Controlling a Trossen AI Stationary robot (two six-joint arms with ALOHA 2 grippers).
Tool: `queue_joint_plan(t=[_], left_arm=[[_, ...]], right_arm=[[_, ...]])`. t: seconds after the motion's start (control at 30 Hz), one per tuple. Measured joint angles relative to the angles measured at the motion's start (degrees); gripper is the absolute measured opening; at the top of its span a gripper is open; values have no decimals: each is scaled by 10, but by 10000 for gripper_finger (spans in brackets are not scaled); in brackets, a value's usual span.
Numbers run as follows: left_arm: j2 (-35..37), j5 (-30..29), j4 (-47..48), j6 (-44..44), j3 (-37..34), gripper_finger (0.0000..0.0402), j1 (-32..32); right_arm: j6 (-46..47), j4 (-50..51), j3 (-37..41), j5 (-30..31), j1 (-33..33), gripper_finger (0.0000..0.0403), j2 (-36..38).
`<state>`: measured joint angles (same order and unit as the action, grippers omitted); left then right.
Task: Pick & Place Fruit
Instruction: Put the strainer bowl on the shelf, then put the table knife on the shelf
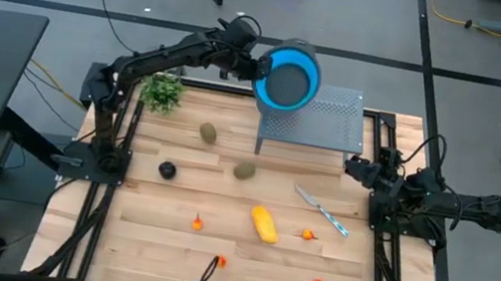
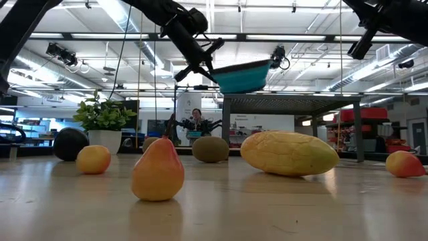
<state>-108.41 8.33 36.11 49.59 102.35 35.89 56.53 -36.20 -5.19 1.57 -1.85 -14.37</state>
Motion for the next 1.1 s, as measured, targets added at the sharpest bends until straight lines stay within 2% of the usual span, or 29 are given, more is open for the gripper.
queue_joint_plan(t=[0.17,0.4,0.53,0.97,1.1], left_arm=[[-18,4,4,25,0,31,-6],[-24,0,3,37,0,25,-3],[-24,-1,4,38,0,37,-3],[-24,-21,3,27,0,162,-5],[-23,-1,3,6,0,188,-3]], right_arm=[[-5,2,0,13,0,2,0],[-7,2,0,14,0,2,0],[-10,2,0,14,0,2,0],[-17,2,0,14,0,2,0],[-13,2,0,13,0,2,0]])
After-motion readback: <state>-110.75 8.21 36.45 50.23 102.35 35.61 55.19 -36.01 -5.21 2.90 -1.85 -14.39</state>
